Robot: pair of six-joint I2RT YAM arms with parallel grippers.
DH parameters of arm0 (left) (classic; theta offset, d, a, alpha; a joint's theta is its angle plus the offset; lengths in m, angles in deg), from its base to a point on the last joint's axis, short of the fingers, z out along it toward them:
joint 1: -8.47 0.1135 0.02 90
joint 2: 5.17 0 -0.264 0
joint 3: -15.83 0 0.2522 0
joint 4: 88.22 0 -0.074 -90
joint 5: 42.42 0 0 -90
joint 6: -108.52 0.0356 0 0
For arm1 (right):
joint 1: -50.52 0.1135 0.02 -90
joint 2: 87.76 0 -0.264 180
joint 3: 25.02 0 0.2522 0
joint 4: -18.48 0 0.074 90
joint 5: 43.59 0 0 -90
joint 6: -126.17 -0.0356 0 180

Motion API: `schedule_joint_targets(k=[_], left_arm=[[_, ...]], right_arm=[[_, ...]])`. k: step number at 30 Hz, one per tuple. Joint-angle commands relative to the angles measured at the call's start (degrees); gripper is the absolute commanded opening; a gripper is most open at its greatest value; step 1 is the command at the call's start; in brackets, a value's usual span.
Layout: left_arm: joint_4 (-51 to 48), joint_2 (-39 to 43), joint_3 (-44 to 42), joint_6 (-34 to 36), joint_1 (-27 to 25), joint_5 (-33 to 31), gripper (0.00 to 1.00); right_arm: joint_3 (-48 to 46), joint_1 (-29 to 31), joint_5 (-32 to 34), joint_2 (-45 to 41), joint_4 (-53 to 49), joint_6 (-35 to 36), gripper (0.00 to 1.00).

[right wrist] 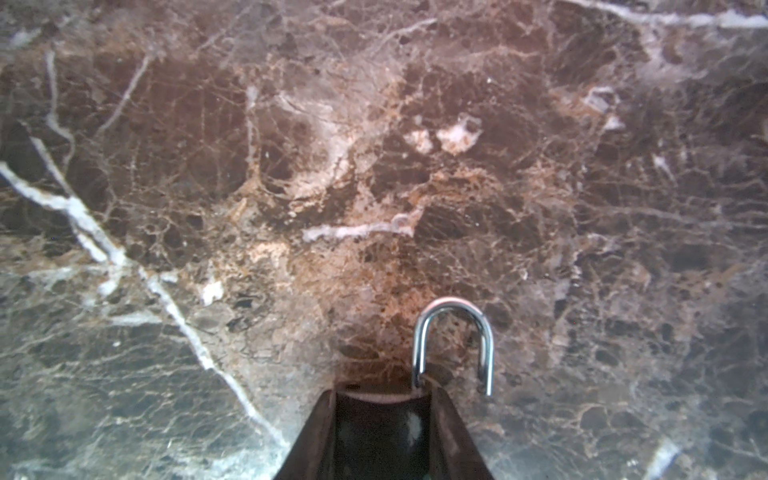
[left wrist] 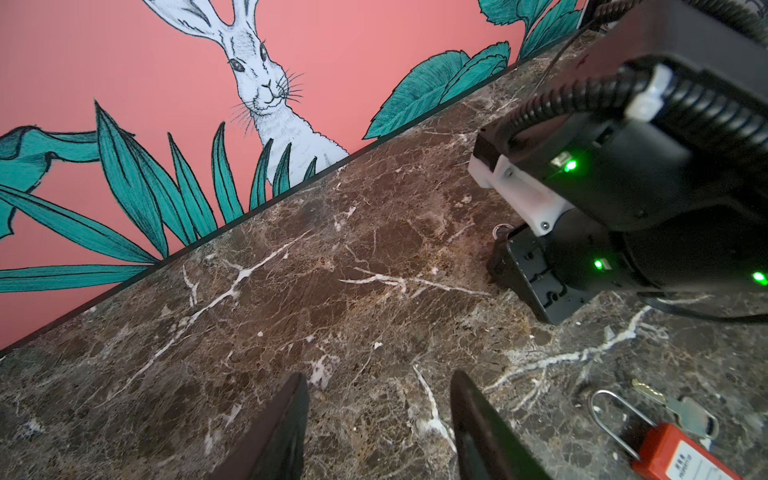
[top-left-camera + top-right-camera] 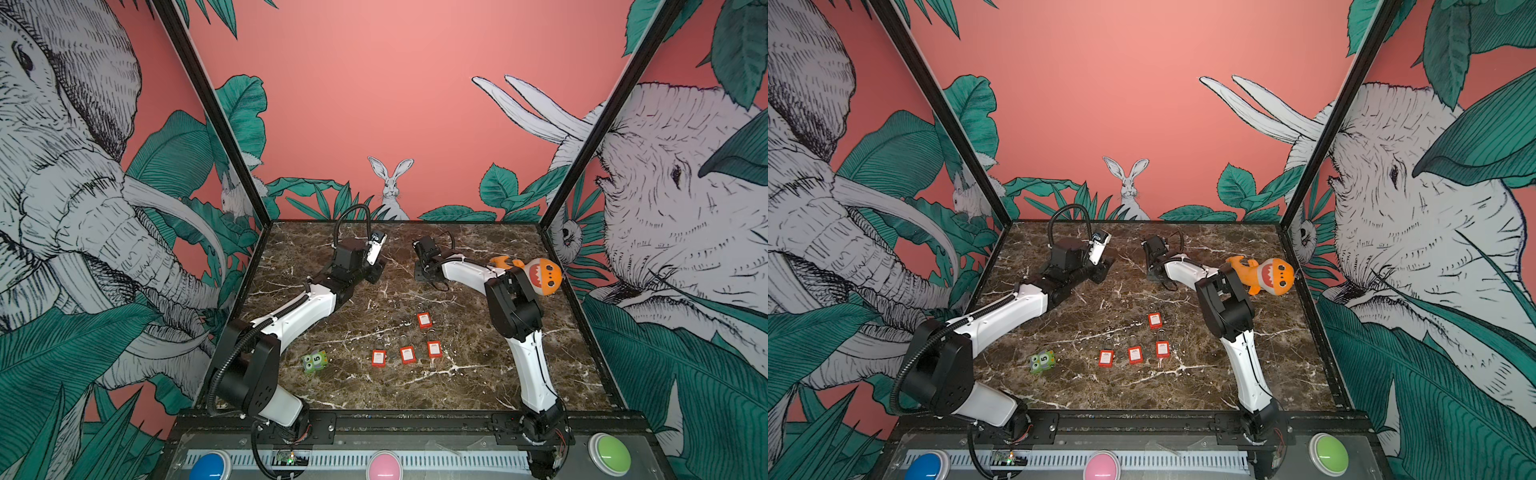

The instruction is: Lock with the key

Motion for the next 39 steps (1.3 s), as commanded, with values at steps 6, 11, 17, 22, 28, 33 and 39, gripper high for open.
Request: schedule_joint_targets(k=[6,11,17,22,28,33,39], left_arm=[[-0.66,1.09,1.18,1.13,0.16,1.95,0.57],[0.29,2.82,-0.1,3.83,0.16,2.66,0.54],[6.03,6.51,-5.71,13.52,0.4,12.06,0.55],[1.95,7.84,-5.17,17.92,1.87,20.84,0.65],[0.09,5.76,-2.98,15.77,5.03,37.7,0.65],[0.35,2.9,-2.11,18.77,5.0,47.65,0.61],[2.84,1.2,-2.85,30.39,4.88,54.2,0.57]], right_arm=[[-7.23,0.3,-3.18,-6.15,4.57,10.22,0.09],[-14.22,0.15,-9.83,-15.31,13.82,25.42,0.04],[-17.36,-0.45,-25.27,-23.74,9.57,47.19,0.03],[-16.79,-2.14,-33.03,-28.03,-0.36,56.99,0.02],[-17.38,-5.19,-45.76,-32.37,-6.67,63.01,0.05],[-18.66,-5.86,-52.6,-35.77,-11.18,70.52,0.05],[-19.4,-6.34,-59.72,-39.38,-17.93,79.78,0.05]])
